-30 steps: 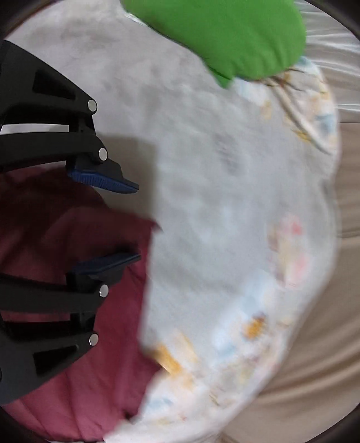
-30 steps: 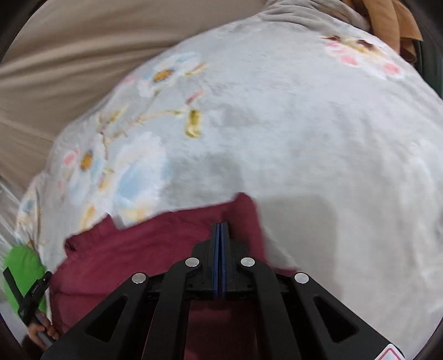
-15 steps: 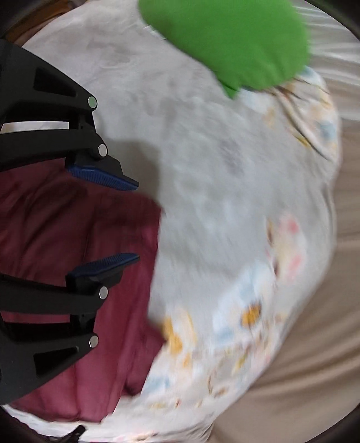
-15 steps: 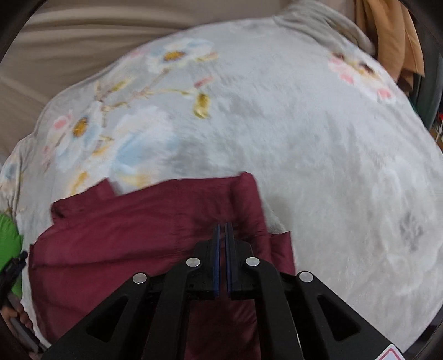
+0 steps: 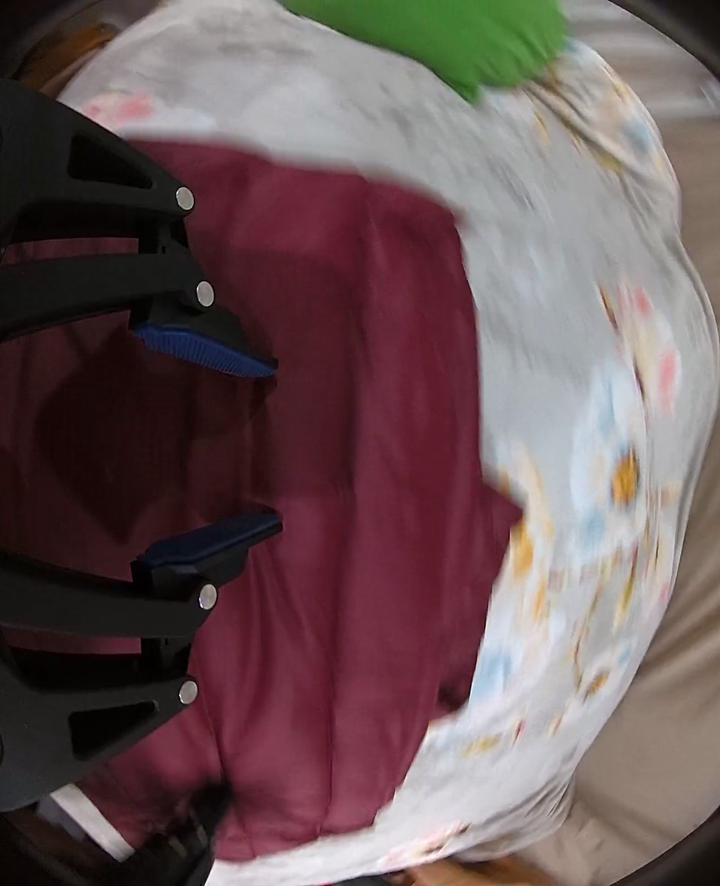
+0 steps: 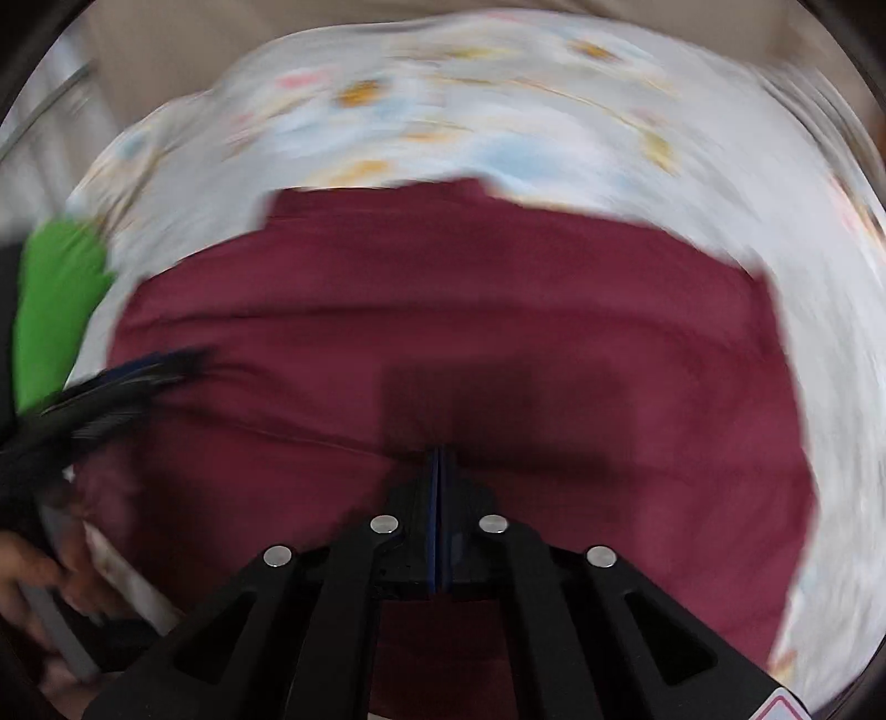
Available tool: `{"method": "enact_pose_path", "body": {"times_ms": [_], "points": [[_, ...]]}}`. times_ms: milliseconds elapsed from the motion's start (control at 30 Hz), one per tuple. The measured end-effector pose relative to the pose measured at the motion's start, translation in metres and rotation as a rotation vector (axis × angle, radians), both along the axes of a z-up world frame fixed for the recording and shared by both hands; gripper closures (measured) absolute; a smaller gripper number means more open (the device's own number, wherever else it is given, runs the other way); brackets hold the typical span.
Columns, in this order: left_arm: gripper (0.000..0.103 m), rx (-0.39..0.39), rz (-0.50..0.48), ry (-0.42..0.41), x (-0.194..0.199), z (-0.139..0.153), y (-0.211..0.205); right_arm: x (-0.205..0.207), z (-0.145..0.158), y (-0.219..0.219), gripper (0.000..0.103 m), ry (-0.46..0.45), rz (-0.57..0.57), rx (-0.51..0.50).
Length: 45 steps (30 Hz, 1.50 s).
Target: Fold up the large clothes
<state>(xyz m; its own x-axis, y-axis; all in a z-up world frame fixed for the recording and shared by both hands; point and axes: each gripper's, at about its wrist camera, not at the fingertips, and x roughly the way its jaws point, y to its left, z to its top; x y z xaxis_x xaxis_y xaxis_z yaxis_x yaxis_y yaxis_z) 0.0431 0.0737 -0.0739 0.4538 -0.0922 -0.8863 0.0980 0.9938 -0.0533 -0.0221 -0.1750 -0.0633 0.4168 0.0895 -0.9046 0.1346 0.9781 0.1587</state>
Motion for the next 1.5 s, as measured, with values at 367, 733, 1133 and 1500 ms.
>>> {"method": "enact_pose_path", "body": {"times_ms": [367, 733, 1133, 1500], "points": [[0.047, -0.004, 0.195, -0.017, 0.007, 0.035, 0.087, -0.057, 0.027, -0.114, 0.095, -0.022, -0.359, -0.075], [0.042, 0.019, -0.005, -0.011, 0.09, 0.0, -0.031, 0.096, 0.012, -0.023, 0.096, -0.036, -0.073, -0.034], [0.035, 0.055, 0.095, -0.016, 0.11, -0.027, 0.037, 0.081, -0.042, -0.141, 0.103, -0.011, -0.349, -0.062], [0.037, 0.037, 0.046, -0.017, 0.079, 0.022, -0.008, 0.06, 0.022, -0.078, 0.096, -0.099, -0.248, 0.011]]}}
